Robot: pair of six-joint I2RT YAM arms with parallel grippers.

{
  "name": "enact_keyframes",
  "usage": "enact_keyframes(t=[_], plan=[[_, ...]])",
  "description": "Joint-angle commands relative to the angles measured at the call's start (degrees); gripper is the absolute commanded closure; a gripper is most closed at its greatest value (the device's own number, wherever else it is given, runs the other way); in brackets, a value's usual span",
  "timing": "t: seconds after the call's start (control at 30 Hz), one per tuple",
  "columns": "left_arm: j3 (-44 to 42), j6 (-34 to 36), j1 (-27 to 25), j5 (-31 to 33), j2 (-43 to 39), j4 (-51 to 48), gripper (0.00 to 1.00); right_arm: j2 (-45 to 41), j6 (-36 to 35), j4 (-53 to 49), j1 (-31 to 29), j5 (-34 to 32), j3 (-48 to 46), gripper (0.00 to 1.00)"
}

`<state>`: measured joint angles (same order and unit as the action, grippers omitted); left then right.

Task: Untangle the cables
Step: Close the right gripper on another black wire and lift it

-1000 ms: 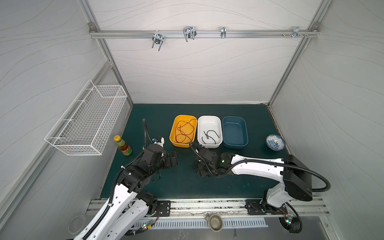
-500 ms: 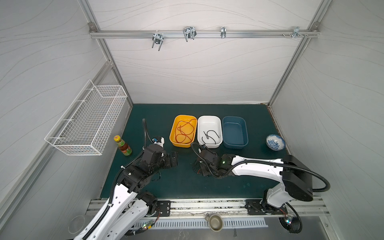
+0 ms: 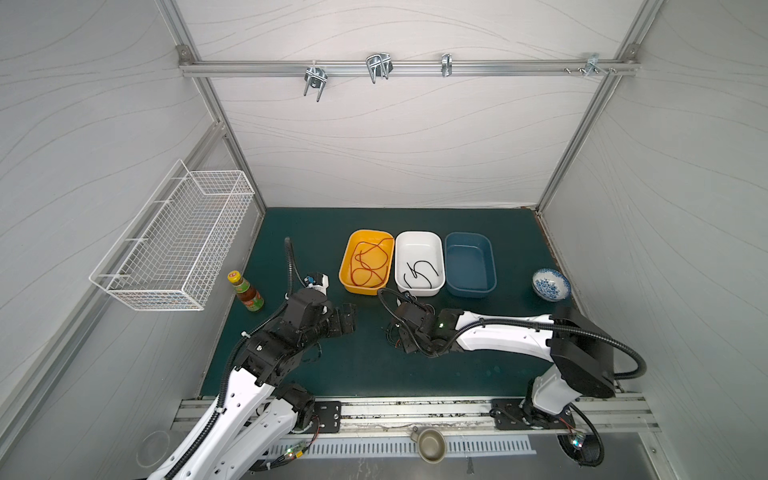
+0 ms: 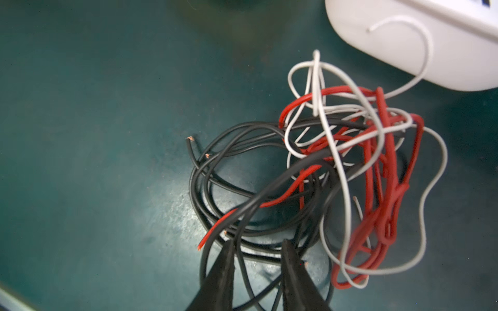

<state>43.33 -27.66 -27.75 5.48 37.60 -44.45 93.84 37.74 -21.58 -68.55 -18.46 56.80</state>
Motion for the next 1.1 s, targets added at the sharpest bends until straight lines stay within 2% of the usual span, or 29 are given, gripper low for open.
enact_keyframes(t=[0.0,0.33,0.77,1.07], plan=[[0.17,0.04,0.18,0.06,-0.34,2.59,0.0,1.14,0.86,-1.0,-0.2,-1.71,1.92,0.71],[0.26,-0.01,0.16,0.08,-0.38,2.7,0.0,-4.19,0.88,-1.04,-0.12,-4.5,-0.6,1.0],[0.23,-0.03,0.19,0.07,-0.34,2.59,0.0,-15.94,0.87,-3.15,-0.08,-7.98,-4.21,1.0],[0.17,-0.03,0.15,-0.03,-0.28,2.63,0.0,-22.99,1.8,-3.31,1.34,-6.73,-7.84,1.0]])
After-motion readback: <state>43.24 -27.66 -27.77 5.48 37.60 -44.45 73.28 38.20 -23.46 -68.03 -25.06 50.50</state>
